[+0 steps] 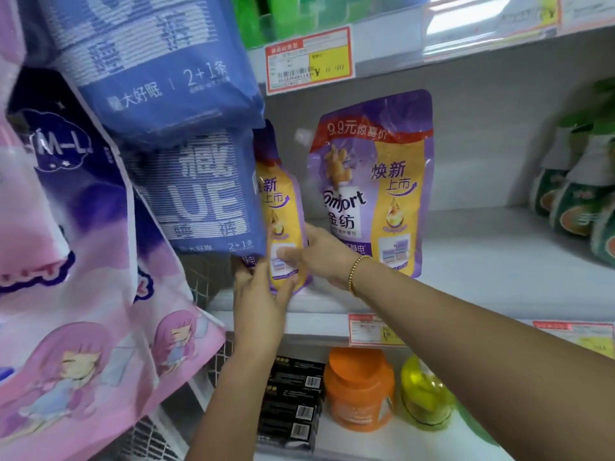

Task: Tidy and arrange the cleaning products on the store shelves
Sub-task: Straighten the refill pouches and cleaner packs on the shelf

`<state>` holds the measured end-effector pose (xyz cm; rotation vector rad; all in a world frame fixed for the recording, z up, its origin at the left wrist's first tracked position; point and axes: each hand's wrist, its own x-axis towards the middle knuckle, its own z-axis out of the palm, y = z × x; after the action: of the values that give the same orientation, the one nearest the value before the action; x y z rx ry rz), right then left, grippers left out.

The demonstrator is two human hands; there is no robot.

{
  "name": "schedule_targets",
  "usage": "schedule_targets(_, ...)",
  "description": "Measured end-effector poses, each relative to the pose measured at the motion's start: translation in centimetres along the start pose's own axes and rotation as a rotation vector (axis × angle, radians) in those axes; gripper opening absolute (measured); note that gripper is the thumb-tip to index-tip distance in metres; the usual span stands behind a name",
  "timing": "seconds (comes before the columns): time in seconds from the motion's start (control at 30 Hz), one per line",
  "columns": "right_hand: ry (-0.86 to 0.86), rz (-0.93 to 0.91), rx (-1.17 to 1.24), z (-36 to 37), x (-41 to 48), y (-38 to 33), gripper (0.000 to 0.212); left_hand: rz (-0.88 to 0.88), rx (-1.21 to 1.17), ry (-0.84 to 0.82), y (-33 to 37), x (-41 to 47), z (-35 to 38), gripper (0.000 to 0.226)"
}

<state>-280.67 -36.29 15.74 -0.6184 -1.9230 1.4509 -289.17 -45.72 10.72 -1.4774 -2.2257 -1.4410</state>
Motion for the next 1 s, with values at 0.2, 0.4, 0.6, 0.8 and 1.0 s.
schedule_targets(0.2,0.021,0.052,-0.052,-0.2,0.1,0.7,0.049,-0.08,0.01,0.137,0.1,-0.4,-0.5,0.04)
schedule_targets(0.4,-0.003,0.042,-0.234,-0.6,-1.2,-0.2,0.039,-0.241,-0.058,0.018,0.4,1.0,-0.8,0.042)
schedule_targets(0.6,0.505,-0.298,-0.383,-3.7,-9.3,-0.8,0.008,-0.251,-0.023,0.12,-0.1,1.0,0.6,0.067)
schedule_targets(0.8,0.663,-0.08,-0.033,-11.5,-10.1,0.4,0.085,-0.27,0.025,0.127,0.8,0.9,1.6,0.048)
schedule_targets(1.0,0.103,0.081,-0.029,-12.4,-5.9,1.7,0.052,-0.262,0.047,0.187,1.0,0.7,1.6,0.051)
